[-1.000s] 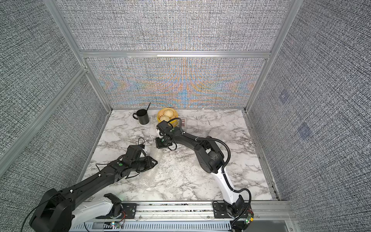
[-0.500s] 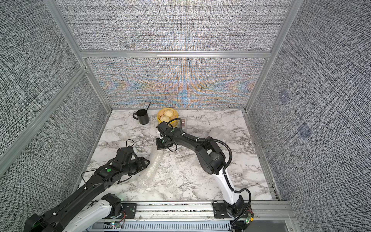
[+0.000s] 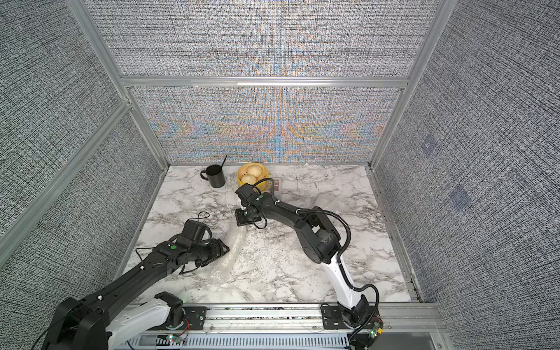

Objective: Wrap vases in bubble wrap
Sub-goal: Move the vase to the center of the board.

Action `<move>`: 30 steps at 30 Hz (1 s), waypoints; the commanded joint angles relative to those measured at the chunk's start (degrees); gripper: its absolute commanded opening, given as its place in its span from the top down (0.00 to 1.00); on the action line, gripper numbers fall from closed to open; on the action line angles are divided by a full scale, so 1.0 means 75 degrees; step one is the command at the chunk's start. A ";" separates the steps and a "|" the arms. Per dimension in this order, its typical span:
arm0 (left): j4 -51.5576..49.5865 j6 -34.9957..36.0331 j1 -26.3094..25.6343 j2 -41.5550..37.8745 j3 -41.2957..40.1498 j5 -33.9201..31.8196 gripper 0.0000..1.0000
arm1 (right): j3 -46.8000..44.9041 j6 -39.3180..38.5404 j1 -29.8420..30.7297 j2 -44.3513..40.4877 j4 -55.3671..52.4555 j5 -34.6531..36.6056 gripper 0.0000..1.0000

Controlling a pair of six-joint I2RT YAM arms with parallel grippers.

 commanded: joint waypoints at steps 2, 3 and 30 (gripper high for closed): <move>0.0111 0.0468 0.0003 0.0264 -0.0057 0.0718 0.35 | 0.0127 -0.0034 0.0017 -0.0003 -0.0280 0.0170 1.00; 0.0114 0.0506 0.0006 0.0337 -0.0087 0.0772 0.35 | 0.0139 -0.0040 0.0016 0.0015 -0.0291 0.0176 1.00; 0.1267 0.1180 -0.0851 0.3140 0.1135 0.1403 0.42 | -0.1623 0.0491 -0.0520 -0.1457 -0.0560 0.1250 1.00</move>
